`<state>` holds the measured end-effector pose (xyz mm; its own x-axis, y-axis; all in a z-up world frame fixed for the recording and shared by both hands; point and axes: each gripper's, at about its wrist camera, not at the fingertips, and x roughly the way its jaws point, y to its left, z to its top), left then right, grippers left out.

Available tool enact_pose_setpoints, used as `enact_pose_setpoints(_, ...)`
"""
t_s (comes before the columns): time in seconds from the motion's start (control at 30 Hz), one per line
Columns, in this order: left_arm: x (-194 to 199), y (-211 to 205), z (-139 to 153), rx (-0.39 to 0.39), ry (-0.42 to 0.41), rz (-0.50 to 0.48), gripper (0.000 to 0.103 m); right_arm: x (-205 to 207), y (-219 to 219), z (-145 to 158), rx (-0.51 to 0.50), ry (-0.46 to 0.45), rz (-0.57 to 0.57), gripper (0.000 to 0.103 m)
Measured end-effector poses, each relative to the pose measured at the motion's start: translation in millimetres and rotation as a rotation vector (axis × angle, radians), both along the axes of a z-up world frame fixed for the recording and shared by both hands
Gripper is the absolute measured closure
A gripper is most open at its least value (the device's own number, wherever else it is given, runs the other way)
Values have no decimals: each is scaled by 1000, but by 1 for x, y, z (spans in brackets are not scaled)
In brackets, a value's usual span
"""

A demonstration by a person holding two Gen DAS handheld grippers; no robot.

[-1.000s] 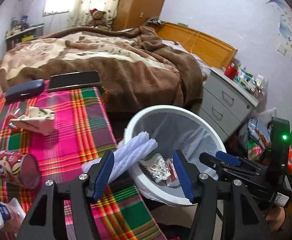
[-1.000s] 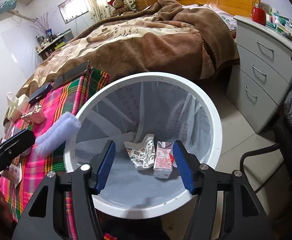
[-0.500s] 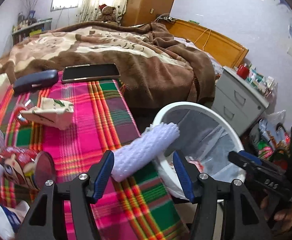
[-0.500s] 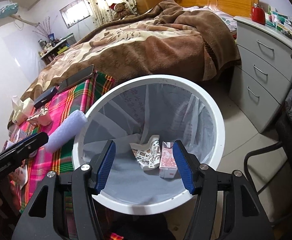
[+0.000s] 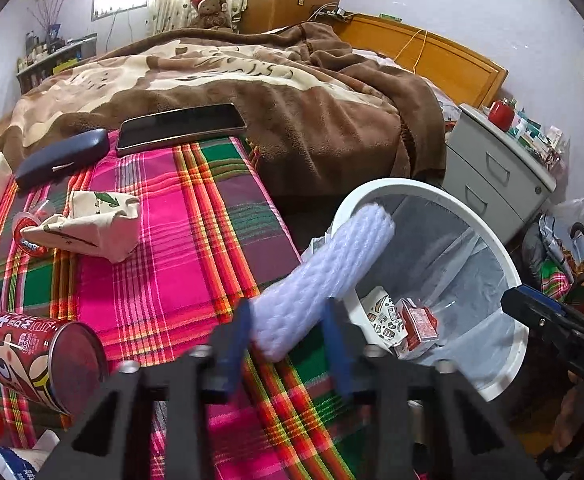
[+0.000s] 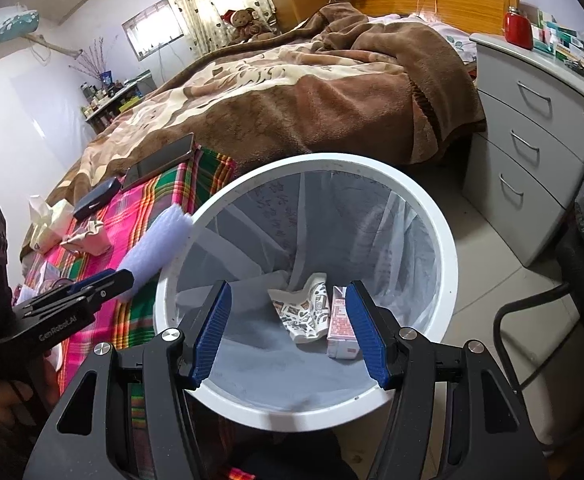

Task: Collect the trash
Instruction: 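Lower the white foam net into the bin and open the left tool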

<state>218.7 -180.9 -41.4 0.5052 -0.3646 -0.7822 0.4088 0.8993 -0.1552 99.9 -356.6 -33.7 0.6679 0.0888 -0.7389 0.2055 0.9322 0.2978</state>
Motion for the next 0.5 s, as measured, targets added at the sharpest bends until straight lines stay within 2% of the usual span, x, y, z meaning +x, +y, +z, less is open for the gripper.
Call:
enact_pose_setpoints(0.07,-2,-2,0,-2,-3,2,77,-1,0,0,2,-4,-3,42)
enact_pose_setpoints(0.13,-5,-7,4,-61,16,-31,82,-2,-1,1,1,-8,-10,42)
enact_pose_setpoints(0.27,-9,-23,9,-94,14,-62,82,-7,-6,2,11,-11,-29,42)
enact_pose_setpoints(0.33,-11,-26,15,-156,23,-72,82,-8,-7,3,9,-12,-35,42)
enact_pose_setpoints(0.37,-13,-29,18,-147,9,-74,82,-9,-6,4,7,-12,-35,42)
enact_pose_setpoints(0.43,-20,-33,23,-104,-36,-81,79,-10,-6,6,2,-18,-34,42)
enact_pose_setpoints(0.5,-21,-31,26,-126,-26,-79,69,-10,-4,9,-1,-23,-33,42)
